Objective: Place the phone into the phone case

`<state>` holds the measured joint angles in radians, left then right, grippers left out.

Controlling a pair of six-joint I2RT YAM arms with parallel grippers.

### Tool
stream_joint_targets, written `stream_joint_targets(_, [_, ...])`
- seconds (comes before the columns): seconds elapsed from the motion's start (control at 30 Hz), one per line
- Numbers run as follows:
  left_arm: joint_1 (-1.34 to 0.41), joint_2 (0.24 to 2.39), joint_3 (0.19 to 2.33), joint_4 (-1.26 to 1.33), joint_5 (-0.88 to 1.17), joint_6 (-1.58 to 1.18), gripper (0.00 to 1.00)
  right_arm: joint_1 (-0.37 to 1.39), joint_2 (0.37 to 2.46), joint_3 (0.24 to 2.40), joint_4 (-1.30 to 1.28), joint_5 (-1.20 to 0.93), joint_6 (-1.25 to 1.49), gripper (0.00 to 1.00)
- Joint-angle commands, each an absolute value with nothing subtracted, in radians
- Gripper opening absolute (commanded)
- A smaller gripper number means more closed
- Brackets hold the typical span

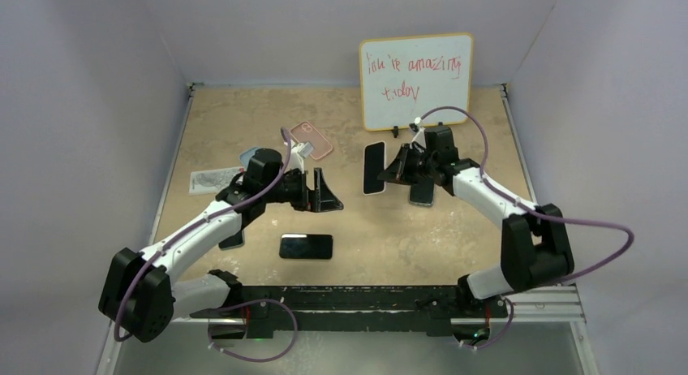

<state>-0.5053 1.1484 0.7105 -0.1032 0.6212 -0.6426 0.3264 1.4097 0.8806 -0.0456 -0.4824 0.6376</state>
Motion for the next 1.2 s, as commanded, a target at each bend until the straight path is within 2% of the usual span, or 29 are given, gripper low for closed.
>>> stream_joint_targets(0.0, [-0.505, 1.175, 0.719, -0.134, 0.656, -0.602, 0.89, 0.283, 1.490, 0.961, -0.083, -0.565, 0.554, 0.00])
stream_joint_targets(0.37, [-0.504, 1.205, 0.728, -0.241, 0.566, -0.638, 0.88, 0.237, 1.681, 0.999, -0.149, -0.477, 0.496, 0.01])
stream_joint_targets(0.63, [-0.505, 1.174, 0.681, -0.249, 0.532, -0.659, 0.88, 0.234, 1.704, 1.035, -0.222, -0.348, 0.469, 0.32])
stream_joint_targets(0.8, [-0.505, 1.170, 0.679, -0.253, 0.531, -0.652, 0.88, 0.233, 1.681, 1.058, -0.243, -0.339, 0.464, 0.40])
stream_joint_targets(1.07, [-0.505, 1.162, 0.737, -0.293, 0.513, -0.630, 0.88, 0.234, 1.592, 1.040, -0.260, -0.366, 0.480, 0.60])
stream_joint_targets(1.17, [-0.505, 1.169, 0.788, -0.358, 0.429, -0.578, 0.87, 0.234, 1.549, 1.021, -0.243, -0.384, 0.499, 0.74])
